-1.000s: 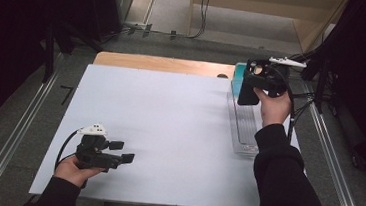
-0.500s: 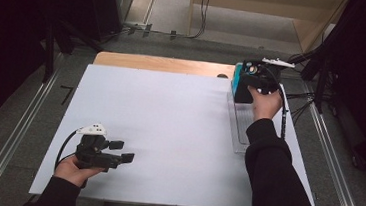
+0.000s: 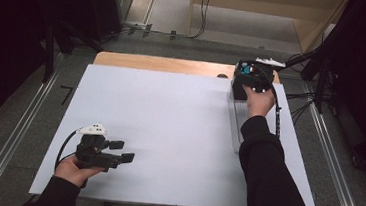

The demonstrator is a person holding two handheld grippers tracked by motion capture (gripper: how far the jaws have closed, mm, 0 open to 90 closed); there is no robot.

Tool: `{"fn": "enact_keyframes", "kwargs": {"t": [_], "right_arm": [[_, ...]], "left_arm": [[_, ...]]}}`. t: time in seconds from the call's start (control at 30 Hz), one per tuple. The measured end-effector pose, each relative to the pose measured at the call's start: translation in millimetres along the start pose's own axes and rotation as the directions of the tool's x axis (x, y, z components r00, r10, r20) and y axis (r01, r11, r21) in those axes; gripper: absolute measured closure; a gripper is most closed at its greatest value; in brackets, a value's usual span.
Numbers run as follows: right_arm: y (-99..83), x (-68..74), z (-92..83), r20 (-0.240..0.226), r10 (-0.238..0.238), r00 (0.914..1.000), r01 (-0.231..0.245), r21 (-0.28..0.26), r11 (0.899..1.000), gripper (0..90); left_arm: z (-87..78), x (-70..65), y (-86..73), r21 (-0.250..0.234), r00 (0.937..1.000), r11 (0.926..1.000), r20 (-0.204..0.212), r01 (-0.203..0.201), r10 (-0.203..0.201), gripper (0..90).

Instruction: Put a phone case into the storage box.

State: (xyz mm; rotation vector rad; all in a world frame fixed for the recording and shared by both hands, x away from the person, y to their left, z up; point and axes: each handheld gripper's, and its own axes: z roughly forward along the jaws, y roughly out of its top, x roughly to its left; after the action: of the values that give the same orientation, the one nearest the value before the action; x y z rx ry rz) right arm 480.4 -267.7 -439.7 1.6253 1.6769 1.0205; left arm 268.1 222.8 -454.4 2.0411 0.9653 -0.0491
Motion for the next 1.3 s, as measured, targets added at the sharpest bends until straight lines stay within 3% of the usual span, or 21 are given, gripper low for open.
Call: {"fn": "enact_keyframes", "kwargs": {"t": [0.1, 0.73, 0.83, 1.03, 1.3], "right_arm": [[-1.4, 4.4, 2.6, 0.024, -0.039, 0.999, 0.039, 0.01, 0.999, 10.7], [-2.4, 2.6, 3.8, 0.007, -0.027, 0.9996, 0.027, 0.0, 1.0, 9.0], [-2.3, 2.3, 4.0, 0.003, -0.028, 0.9996, 0.028, -0.002, 1.0, 0.0], [-1.3, 0.5, 1.2, -0.035, -0.012, 0.9993, 0.013, 0.013, 1.0, 0.0], [4.1, -1.0, -15.0, -0.081, 0.016, 0.9966, -0.013, 0.045, 0.999, 0.0]], "left_arm": [[-0.3, 0.2, -0.1, -0.002, 1.0, 1.0, 0.001, 0.001, -0.001, 28.5], [-1.0, 0.9, -0.3, -0.005, 1.0, 1.0, 0.001, 0.006, -0.006, 28.5], [-0.8, 0.9, -0.4, -0.003, 1.0, 1.0, 0.0, 0.002, -0.002, 28.5], [-0.7, 1.2, -0.4, 0.0, 1.0, 1.0, -0.001, 0.003, -0.003, 28.5], [0.9, 3.0, -0.1, 0.018, 0.9997, 0.9996, -0.004, 0.023, -0.023, 28.4]]}}
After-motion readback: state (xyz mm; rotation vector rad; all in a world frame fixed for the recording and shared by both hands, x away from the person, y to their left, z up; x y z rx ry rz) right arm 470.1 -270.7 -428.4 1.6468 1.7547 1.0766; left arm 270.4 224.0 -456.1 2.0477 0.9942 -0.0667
